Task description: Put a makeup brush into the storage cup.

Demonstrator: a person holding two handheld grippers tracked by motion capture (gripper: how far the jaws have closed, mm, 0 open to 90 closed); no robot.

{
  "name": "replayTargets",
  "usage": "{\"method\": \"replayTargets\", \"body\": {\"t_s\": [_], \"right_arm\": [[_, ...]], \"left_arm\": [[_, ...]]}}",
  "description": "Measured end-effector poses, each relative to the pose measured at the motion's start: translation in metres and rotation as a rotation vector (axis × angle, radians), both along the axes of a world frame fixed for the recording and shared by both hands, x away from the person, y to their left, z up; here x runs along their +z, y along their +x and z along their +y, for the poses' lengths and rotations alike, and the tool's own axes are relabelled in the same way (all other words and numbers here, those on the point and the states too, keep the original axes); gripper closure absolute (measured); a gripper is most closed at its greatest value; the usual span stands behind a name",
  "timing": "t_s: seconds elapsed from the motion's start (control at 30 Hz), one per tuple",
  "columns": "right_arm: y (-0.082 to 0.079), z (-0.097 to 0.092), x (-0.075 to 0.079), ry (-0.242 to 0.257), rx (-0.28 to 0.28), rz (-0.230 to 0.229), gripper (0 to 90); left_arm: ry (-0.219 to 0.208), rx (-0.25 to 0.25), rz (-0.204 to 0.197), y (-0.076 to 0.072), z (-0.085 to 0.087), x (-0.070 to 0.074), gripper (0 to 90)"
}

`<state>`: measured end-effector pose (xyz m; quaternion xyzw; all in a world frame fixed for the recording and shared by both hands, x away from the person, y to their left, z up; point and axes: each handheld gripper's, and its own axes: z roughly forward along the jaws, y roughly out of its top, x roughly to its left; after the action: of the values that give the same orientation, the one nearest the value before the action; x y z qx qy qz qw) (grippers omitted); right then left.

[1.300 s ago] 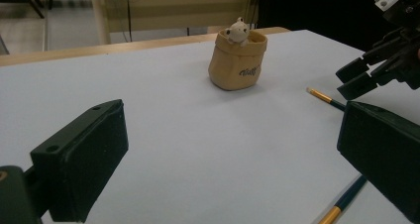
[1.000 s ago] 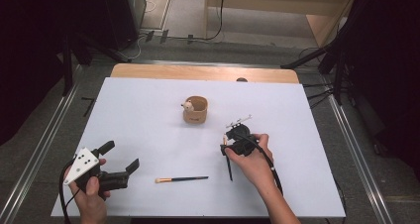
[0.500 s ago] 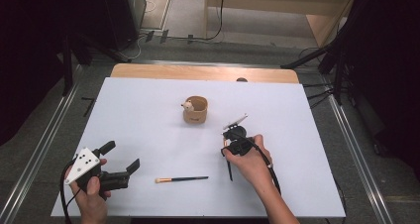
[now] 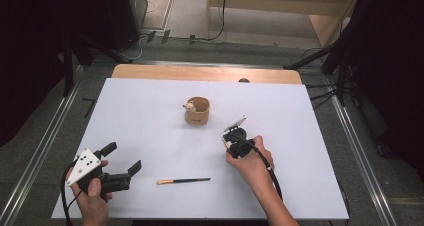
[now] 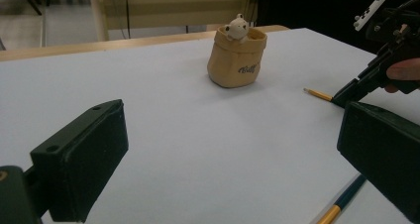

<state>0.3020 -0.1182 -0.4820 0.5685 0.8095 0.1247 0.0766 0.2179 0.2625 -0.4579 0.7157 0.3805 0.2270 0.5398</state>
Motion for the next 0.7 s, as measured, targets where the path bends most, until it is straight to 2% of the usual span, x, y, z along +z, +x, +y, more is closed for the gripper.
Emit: {"method": "replayTargets", "body": {"t_s": [0.13, 0.17, 0.2, 0.27, 0.33, 0.53, 0.57, 0.6, 0.67, 0.7], "right_arm": [[0.000, -0.003, 0.000, 0.024, -0.005, -0.003, 84.8], [-0.001, -0.006, 0.000, 0.071, -0.016, -0.001, 84.8], [-0.001, -0.007, 0.001, 0.092, -0.020, -0.002, 84.8], [-0.001, -0.008, 0.002, 0.105, -0.024, -0.012, 84.8], [-0.003, -0.010, 0.006, 0.137, -0.025, -0.038, 84.8], [-0.005, -0.013, 0.013, 0.174, -0.029, -0.084, 84.8], [-0.006, -0.014, 0.015, 0.204, -0.032, -0.119, 84.8], [-0.006, -0.014, 0.015, 0.204, -0.032, -0.119, 84.8], [-0.007, -0.016, 0.019, 0.220, -0.042, -0.166, 84.8], [-0.007, -0.016, 0.019, 0.220, -0.042, -0.166, 84.8]], "left_arm": [[-0.001, -0.001, -0.002, 0.000, 0.000, 0.000, 0.0], [0.003, -0.001, -0.001, 0.000, 0.000, 0.000, 0.0], [0.003, -0.001, -0.001, 0.000, 0.000, 0.000, 0.0], [0.002, 0.000, 0.002, 0.000, 0.000, -0.001, 0.0], [-0.003, 0.000, 0.002, 0.001, 0.000, -0.002, 0.0], [-0.003, -0.001, 0.002, 0.000, 0.000, -0.001, 0.0], [-0.004, -0.002, 0.002, 0.000, 0.000, -0.001, 0.0], [-0.004, -0.002, 0.002, 0.000, 0.000, -0.001, 0.0], [-0.006, -0.001, 0.003, 0.000, 0.000, -0.002, 0.0], [-0.007, -0.002, 0.003, 0.000, 0.000, -0.002, 0.0]]}}
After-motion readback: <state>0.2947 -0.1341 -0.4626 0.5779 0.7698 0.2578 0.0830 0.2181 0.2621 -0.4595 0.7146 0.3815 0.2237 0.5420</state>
